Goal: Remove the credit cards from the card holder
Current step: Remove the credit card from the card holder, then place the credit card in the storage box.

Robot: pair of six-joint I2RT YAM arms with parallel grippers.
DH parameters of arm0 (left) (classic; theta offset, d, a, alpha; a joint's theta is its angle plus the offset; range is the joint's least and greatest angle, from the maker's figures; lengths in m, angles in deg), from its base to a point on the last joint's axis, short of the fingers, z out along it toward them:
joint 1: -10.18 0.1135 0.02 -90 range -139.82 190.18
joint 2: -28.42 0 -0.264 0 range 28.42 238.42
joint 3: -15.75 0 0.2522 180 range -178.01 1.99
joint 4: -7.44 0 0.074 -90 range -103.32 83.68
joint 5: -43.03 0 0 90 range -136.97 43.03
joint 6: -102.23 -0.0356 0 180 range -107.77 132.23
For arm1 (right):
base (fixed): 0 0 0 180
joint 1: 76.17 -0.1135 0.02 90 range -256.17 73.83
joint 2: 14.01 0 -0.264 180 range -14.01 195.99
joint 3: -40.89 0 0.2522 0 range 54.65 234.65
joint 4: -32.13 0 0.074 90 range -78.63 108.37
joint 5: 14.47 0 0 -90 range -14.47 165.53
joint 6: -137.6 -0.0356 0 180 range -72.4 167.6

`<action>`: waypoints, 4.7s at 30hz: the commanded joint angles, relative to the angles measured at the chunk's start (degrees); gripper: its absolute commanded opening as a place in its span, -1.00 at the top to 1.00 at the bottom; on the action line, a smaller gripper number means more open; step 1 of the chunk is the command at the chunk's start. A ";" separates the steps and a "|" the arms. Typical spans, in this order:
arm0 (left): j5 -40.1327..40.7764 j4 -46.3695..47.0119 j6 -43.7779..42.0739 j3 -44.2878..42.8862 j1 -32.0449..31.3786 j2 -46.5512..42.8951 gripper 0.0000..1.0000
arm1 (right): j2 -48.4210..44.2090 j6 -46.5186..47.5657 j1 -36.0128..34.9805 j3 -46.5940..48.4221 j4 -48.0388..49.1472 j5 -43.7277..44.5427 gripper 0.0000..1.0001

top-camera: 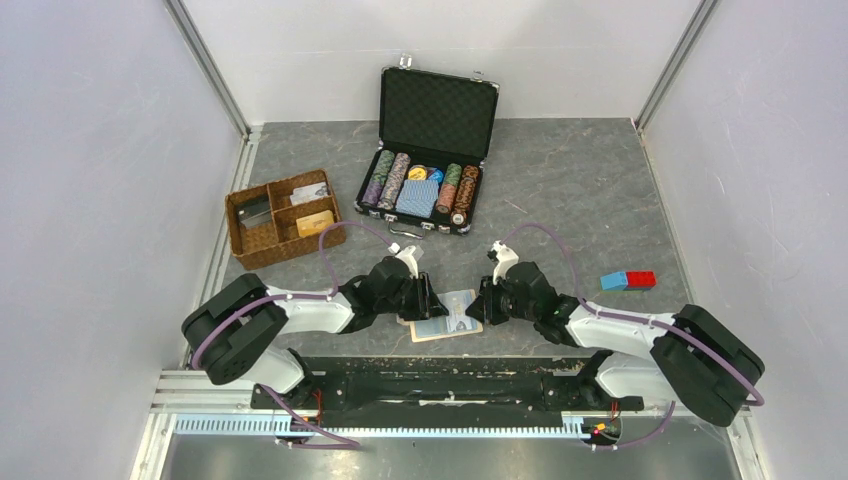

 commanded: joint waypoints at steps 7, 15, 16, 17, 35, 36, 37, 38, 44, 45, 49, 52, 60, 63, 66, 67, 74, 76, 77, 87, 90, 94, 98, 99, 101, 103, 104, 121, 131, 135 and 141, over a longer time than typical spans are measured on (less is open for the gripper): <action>0.79 2.84 1.68 0.14 -0.64 1.55 0.17 | 3.68 -1.17 -0.24 -1.20 5.88 -1.76 0.70; 0.28 5.07 2.30 0.70 -0.89 2.41 0.18 | 3.87 -1.39 -0.25 -2.84 6.64 -1.64 0.77; 0.19 5.45 2.45 0.77 -0.91 2.42 0.19 | 3.90 -1.48 -0.24 -3.01 6.81 -1.67 0.78; 0.11 5.77 2.60 0.88 -0.91 2.37 0.18 | 3.92 -1.60 -0.26 -3.17 7.02 -1.59 0.78; -3.72 25.80 10.06 7.01 -0.91 3.22 0.48 | 3.74 -2.10 -0.25 -4.40 7.37 -1.38 0.80; -3.83 26.65 10.33 7.23 -0.91 3.24 0.49 | 3.70 -2.14 -0.25 -4.40 7.30 -1.45 0.80; -3.78 27.19 10.53 7.42 -0.91 3.25 0.50 | 3.75 -2.11 -0.25 -4.34 7.35 -1.44 0.80; -3.77 27.59 10.72 7.48 -0.91 3.33 0.50 | 3.72 -2.24 -0.29 -4.42 7.31 -1.49 0.80; -3.51 28.37 11.28 7.95 -0.91 3.46 0.66 | 3.46 -2.22 -0.23 -4.28 7.14 -1.39 0.80; -3.39 28.65 11.47 8.09 -0.91 3.43 0.73 | 3.51 -2.24 -0.24 -4.28 7.18 -1.38 0.79; -2.43 28.57 12.12 8.62 -0.82 3.44 0.95 | 3.53 -2.24 -0.25 -4.42 6.96 -1.05 0.80; -1.89 27.68 12.23 8.91 -0.57 3.43 0.95 | 3.72 -2.25 -0.25 -4.49 6.94 -0.72 0.80; -3.67 25.67 11.11 9.89 2.57 2.24 0.94 | 3.88 -1.72 -0.25 -4.38 6.42 -0.38 0.82; -3.92 24.32 10.05 9.65 2.93 1.51 0.78 | 4.01 -1.55 -0.29 -4.21 6.46 -0.44 0.82; -4.01 24.26 10.03 9.63 2.96 1.48 0.96 | 4.20 -1.54 -0.24 -4.01 6.48 -0.45 0.82; -3.95 24.26 10.01 9.63 2.96 1.43 0.95 | 4.23 -1.43 -0.30 -3.94 6.42 -0.44 0.82; -3.62 22.35 10.06 10.48 4.46 0.68 0.95 | 4.73 -1.28 -0.29 -3.84 6.43 -0.37 0.83; -3.51 21.36 10.03 10.84 5.28 0.02 0.95 | 4.84 -1.20 -0.25 -3.89 6.36 -0.31 0.84; -3.55 20.93 9.93 10.86 5.57 -0.34 0.95 | 4.90 -1.08 -0.23 -3.77 6.29 -0.24 0.84; 0.31 7.24 7.55 8.65 6.03 -5.49 0.95 | 5.09 -0.42 -0.26 -3.04 5.64 0.11 0.84; 1.63 3.36 6.54 8.22 6.04 -7.15 0.95 | 4.60 0.00 -0.25 -2.43 4.87 0.30 0.84; 3.75 -0.97 6.30 7.89 6.06 -9.89 0.95 | 2.92 0.76 -0.24 -1.24 3.27 0.49 0.84; 7.83 -4.00 6.72 8.66 6.29 -14.69 0.95 | 0.37 2.89 -0.23 -0.16 2.59 -0.06 0.80; 8.68 -4.73 6.80 8.81 6.43 -16.11 0.95 | -0.47 3.52 -0.27 -0.10 2.58 -0.11 0.79; 9.58 -5.19 7.28 9.31 6.78 -18.77 0.95 | -1.67 4.46 -0.24 0.13 2.59 -0.22 0.78; 9.68 -5.23 8.27 9.94 7.00 -21.60 0.95 | -2.50 5.59 -0.29 0.51 2.64 -1.00 0.77; 9.69 -5.19 8.73 10.28 7.09 -23.01 0.95 | -2.82 6.10 -0.25 0.64 2.85 -1.41 0.76; 4.88 3.44 15.47 15.31 7.17 -32.95 0.95 | -1.57 -3.08 -0.27 0.56 19.50 -11.09 0.02; 2.64 8.01 18.03 16.83 7.18 -39.72 0.95 | 4.63 -13.19 -0.24 -0.08 33.82 -15.67 -0.49; 1.96 9.62 18.45 17.10 7.18 -39.97 0.95 | 7.24 -15.86 -0.25 0.07 39.06 -18.34 -0.46; -0.26 12.04 18.38 16.06 7.18 -36.63 0.95 | 10.27 -19.67 -0.29 -0.78 49.12 -22.61 0.31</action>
